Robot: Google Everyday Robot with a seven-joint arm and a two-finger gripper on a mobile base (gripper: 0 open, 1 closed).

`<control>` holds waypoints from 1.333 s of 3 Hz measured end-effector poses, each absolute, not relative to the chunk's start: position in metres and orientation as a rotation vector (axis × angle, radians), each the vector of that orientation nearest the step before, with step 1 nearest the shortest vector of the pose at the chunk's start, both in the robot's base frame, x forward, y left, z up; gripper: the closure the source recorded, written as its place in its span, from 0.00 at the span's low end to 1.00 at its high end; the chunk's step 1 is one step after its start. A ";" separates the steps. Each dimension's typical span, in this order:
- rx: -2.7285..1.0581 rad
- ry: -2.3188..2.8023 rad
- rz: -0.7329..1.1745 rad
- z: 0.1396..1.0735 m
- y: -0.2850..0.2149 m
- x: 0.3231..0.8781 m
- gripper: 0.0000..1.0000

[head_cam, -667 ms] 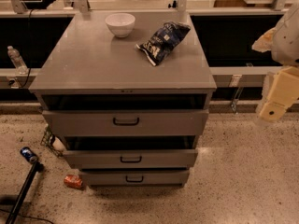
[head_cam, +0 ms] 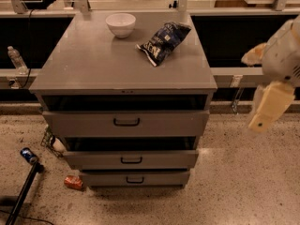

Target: Open middle drawer

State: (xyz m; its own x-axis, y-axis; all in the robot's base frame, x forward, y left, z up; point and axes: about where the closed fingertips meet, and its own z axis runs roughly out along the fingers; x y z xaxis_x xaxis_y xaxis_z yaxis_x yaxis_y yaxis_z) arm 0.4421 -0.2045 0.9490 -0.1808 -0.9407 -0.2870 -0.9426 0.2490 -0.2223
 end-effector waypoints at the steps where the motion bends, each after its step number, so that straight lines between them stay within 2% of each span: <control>1: -1.691 2.094 0.179 0.899 -0.191 0.447 0.00; 2: -1.702 2.005 0.284 0.844 -0.175 0.451 0.00; 4: -1.617 2.021 0.331 0.816 -0.168 0.453 0.00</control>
Offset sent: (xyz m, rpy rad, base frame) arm 0.0109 0.0430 -0.1764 0.3371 0.0310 0.1556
